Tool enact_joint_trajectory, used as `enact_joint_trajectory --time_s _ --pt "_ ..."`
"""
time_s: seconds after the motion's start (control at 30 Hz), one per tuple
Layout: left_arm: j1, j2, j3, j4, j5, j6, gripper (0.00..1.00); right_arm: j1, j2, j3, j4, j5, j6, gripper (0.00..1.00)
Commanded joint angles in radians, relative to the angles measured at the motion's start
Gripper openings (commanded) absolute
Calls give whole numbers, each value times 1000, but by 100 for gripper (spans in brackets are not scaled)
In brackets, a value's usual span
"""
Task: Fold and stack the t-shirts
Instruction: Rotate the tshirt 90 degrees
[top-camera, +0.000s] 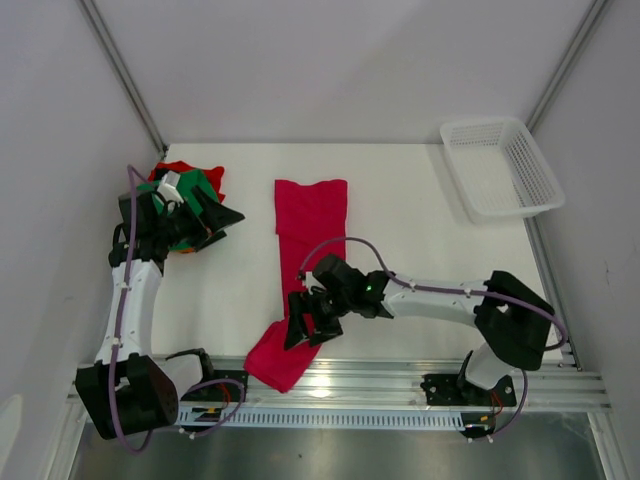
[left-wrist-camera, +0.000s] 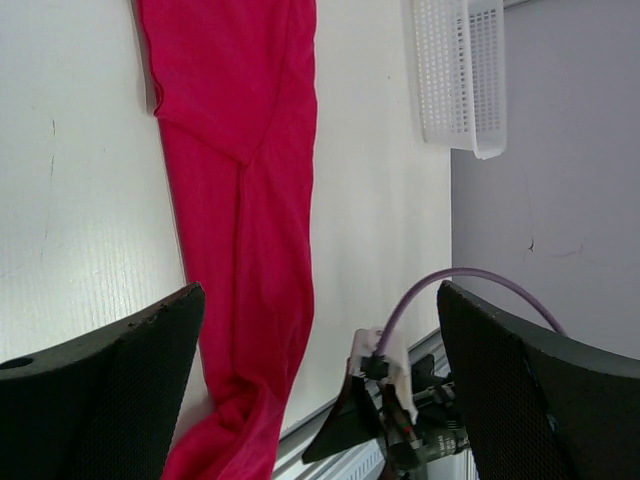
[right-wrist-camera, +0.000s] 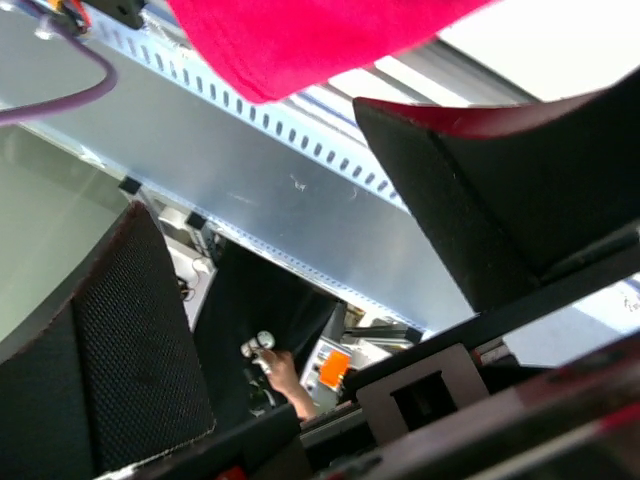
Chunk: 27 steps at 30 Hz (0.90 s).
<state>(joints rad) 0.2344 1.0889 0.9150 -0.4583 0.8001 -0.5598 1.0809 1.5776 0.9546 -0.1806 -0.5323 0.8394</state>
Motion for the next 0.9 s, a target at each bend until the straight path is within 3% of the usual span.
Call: enact_joint_trajectory --time_s 0.0,0.47,0.73,0.87 --pt "9 -12 45 0 24 9 100 27 57 76 35 -60 -14 86" --pt "9 -15 51 27 50 -15 99 5 223 159 24 -130 -57 85" --pt "9 -23 -13 76 77 -28 99 -122 229 390 -128 225 -267 85" --pt "9 -29 -34 92 79 -23 100 -197 223 505 -160 293 -310 85"
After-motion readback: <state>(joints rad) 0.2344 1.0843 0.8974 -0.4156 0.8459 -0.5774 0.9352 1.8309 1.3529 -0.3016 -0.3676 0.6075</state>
